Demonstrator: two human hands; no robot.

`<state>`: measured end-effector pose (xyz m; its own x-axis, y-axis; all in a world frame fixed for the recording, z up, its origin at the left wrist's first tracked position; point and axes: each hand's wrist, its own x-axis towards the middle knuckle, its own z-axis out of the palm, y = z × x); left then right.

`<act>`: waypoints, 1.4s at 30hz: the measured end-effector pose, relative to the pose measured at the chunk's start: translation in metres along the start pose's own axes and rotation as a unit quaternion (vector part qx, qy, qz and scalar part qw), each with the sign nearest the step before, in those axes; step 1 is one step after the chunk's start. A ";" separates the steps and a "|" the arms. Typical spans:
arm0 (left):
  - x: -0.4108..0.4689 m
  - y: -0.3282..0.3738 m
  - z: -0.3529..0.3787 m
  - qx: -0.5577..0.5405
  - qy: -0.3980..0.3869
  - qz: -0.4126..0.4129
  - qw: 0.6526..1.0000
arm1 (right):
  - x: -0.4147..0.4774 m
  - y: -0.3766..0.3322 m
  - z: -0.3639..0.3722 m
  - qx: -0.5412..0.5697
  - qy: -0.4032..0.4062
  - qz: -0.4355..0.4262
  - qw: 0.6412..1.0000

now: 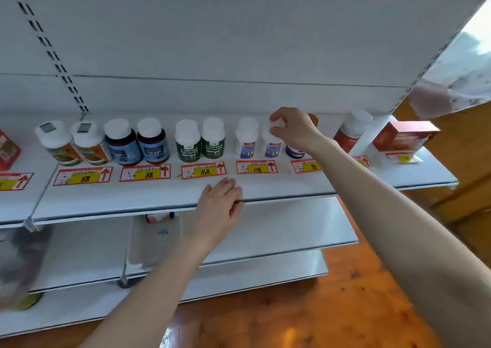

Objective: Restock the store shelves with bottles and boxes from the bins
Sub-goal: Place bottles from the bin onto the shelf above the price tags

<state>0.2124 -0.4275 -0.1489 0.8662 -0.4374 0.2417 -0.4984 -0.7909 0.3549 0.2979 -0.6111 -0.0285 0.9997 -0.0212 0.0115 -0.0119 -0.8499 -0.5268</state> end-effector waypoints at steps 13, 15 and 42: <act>-0.001 -0.002 0.003 0.015 0.022 -0.001 1.000 | 0.016 0.007 0.003 -0.013 -0.051 -0.048 0.997; -0.001 -0.003 0.005 0.017 0.026 0.001 1.000 | 0.016 0.007 0.004 -0.016 -0.049 -0.049 0.997; -0.121 -0.062 -0.025 0.001 -0.048 0.093 0.994 | -0.121 -0.052 0.064 0.033 0.135 -0.057 0.989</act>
<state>0.1381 -0.3145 -0.1772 0.7586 -0.6152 0.2147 -0.6502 -0.6931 0.3112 0.1789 -0.5306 -0.0570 0.9522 -0.0747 0.2963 0.1113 -0.8183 -0.5639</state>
